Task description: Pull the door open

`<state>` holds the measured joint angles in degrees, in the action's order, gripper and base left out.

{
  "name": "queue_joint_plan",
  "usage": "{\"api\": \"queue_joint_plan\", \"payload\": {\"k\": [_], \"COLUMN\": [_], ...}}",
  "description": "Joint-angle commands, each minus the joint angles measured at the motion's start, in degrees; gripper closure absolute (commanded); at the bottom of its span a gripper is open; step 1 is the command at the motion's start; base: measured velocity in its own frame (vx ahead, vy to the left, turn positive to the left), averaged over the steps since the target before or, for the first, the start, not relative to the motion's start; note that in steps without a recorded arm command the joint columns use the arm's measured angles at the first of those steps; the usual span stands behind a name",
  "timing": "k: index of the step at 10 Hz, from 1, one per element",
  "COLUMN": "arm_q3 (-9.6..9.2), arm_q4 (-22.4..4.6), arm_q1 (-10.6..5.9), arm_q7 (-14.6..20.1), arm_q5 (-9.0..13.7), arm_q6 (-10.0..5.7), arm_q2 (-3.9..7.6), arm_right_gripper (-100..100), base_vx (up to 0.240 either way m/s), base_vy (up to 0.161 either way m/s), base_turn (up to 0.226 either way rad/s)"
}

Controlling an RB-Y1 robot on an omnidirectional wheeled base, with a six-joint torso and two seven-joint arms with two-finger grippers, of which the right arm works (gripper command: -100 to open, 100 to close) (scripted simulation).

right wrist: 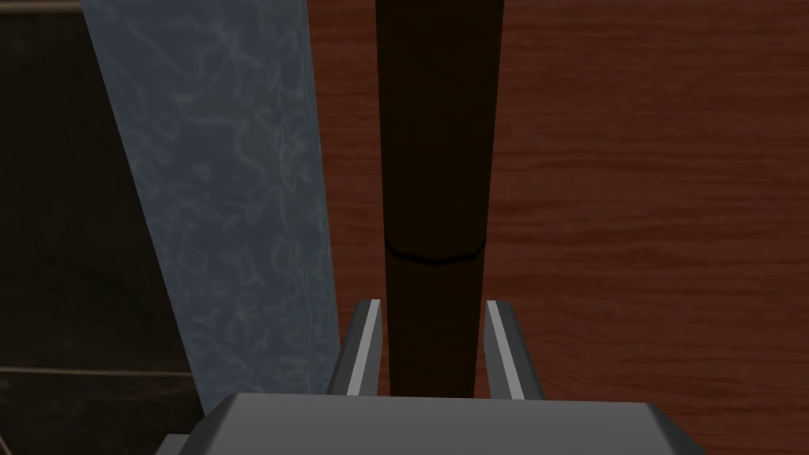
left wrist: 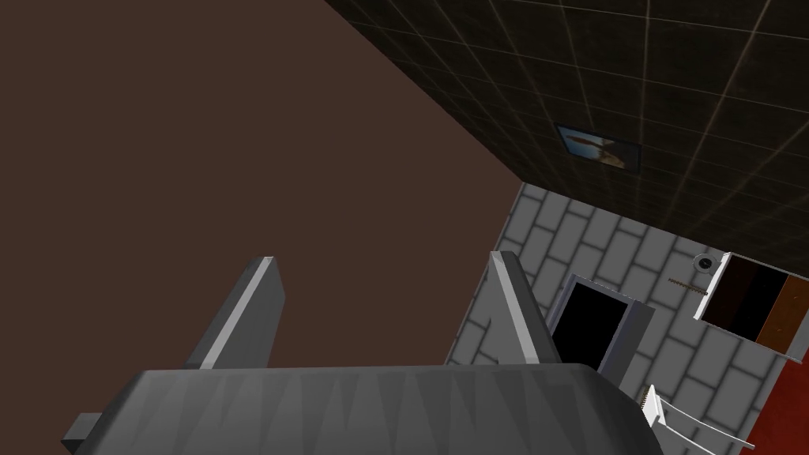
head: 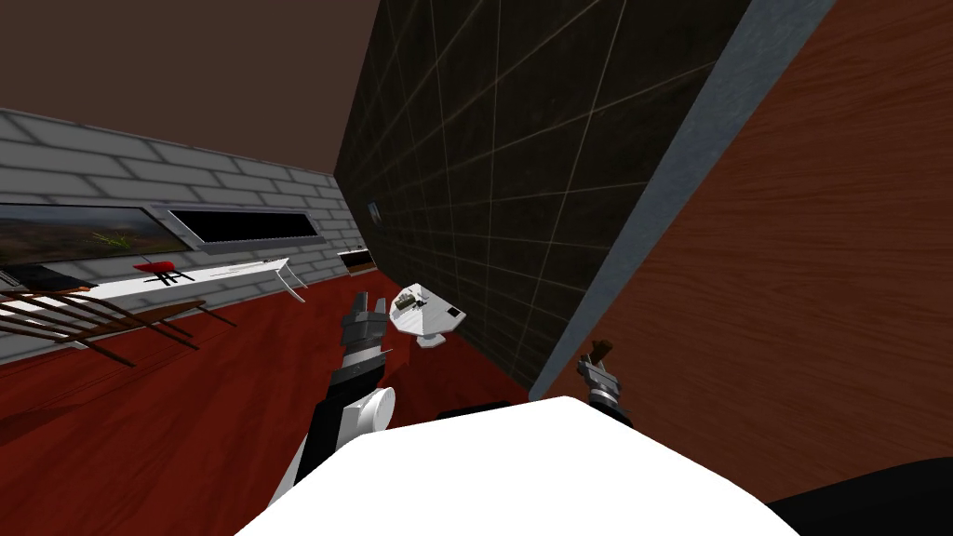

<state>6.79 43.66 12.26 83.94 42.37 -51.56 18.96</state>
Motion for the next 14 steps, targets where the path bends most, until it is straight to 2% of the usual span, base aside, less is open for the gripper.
{"api": "queue_joint_plan", "payload": {"k": [1, 2, 9, 11, 12, 14], "arm_q3": [0.12, -1.0, -5.12, -6.17, -5.75, -7.71], "arm_q4": [-0.1, 0.6, 2.8, 3.4, 3.3, 4.0], "arm_q1": [0.02, 0.36, 1.81, 2.18, 2.02, 2.88], "arm_q7": [0.0, 0.7, 3.7, 4.5, 4.2, 5.4], "arm_q5": [0.1, -0.6, -3.0, -3.6, -3.4, -4.6], "arm_q6": [0.08, 0.02, 0.05, 0.06, 0.14, -0.47], "arm_q2": [0.14, 0.42, 2.13, 2.57, 2.5, 3.04], "arm_right_gripper": [100, 100, 100, 100, 100, 100], "base_vx": [0.0, -0.134, -0.193, -0.198, -0.09, -0.213], "base_vy": [0.0, 0.031, 0.043, 0.051, 0.02, 0.011], "base_turn": [0.0, 0.059, 0.058, 0.041, 0.019, 0.071]}}
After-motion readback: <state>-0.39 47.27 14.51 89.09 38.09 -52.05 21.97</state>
